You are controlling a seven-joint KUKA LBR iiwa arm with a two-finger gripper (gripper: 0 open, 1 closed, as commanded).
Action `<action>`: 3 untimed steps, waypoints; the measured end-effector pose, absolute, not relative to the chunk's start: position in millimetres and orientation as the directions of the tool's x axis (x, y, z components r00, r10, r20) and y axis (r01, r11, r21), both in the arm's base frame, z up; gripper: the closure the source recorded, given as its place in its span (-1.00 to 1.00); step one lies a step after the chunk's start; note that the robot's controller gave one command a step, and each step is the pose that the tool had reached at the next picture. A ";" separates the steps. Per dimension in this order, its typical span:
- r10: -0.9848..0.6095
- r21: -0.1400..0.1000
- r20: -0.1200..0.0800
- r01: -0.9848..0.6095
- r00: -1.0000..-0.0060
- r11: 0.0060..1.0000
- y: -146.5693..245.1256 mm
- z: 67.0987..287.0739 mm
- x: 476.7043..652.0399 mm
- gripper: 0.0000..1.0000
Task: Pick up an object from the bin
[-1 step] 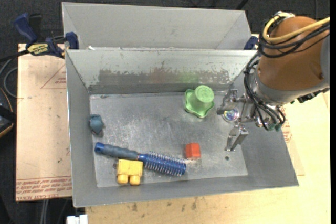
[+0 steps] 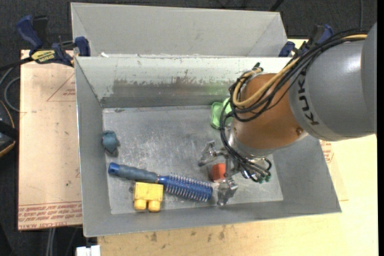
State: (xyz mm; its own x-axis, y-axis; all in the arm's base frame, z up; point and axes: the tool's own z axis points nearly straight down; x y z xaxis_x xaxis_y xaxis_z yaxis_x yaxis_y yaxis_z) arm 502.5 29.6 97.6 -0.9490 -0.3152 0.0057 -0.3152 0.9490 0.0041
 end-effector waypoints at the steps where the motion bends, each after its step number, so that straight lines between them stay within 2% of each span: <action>1: -0.296 -0.002 -0.004 -0.296 -0.955 0.955 58.3 75.9 503.8 -1.00; 2: -0.294 -0.001 -0.012 -0.294 -0.956 0.956 58.5 78.8 506.1 1.00; 3: -0.321 -0.002 -0.007 -0.321 -0.947 0.947 45.3 190.2 511.6 1.00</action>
Offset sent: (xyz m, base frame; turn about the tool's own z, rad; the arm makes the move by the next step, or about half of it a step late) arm -0.0008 0.0281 -0.0238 0.0213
